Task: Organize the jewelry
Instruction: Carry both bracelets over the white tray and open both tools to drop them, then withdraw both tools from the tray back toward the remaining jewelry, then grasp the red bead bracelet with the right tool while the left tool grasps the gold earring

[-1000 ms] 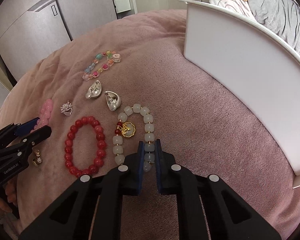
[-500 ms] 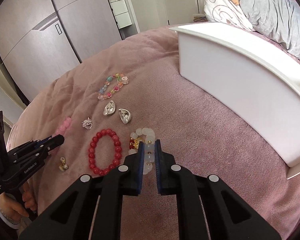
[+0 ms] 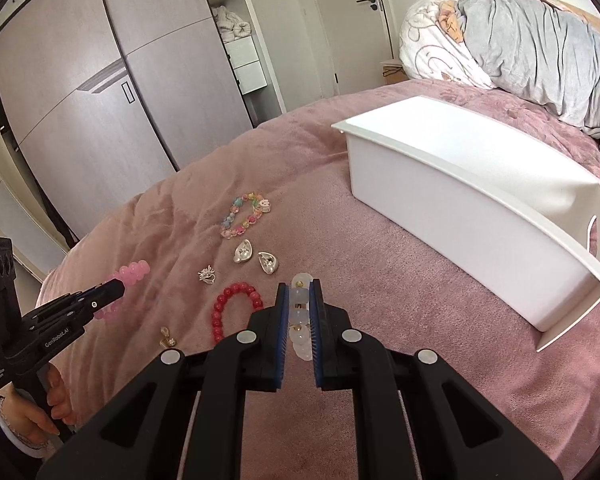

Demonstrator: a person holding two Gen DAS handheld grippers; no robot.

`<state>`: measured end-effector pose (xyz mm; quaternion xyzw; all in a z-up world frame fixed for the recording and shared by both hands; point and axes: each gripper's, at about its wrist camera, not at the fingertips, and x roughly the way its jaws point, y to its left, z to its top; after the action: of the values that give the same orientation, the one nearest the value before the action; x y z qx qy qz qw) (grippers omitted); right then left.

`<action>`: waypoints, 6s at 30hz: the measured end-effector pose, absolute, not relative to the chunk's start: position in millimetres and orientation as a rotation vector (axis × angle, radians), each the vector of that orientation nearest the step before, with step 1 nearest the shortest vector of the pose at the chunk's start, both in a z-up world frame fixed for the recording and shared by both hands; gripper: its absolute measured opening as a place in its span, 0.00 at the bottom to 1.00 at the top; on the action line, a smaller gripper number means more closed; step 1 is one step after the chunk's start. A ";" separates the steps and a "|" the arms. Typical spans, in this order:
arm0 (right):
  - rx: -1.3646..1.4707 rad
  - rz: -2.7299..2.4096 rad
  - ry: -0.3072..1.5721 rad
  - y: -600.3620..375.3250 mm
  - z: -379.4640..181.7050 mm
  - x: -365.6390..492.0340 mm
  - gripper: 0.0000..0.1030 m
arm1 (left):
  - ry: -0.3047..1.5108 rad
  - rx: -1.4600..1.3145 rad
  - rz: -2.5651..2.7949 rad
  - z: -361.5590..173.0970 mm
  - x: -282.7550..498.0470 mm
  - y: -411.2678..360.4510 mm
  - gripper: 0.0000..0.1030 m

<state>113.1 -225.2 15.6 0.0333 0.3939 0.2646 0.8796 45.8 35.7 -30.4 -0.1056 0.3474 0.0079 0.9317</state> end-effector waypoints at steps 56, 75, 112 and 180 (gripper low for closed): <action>0.093 0.348 0.809 -418.4 123.6 263.6 0.10 | 0.910 0.072 -0.329 79.8 315.8 -239.6 0.16; 0.186 0.301 1.073 -416.5 18.1 316.3 0.10 | 0.993 0.107 -0.277 -16.1 357.6 -271.2 0.17; -0.023 0.450 0.799 -294.1 133.7 185.2 0.95 | 0.648 0.108 -0.076 125.4 190.7 -97.6 0.95; -0.273 0.529 1.099 -105.6 -76.1 140.7 0.18 | 1.066 0.115 -0.302 -82.1 77.2 6.4 0.30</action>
<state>140.7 -105.6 -76.1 -0.1280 0.5143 0.2477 0.8110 77.2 6.4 -82.1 0.0545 0.5058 -0.1435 0.8489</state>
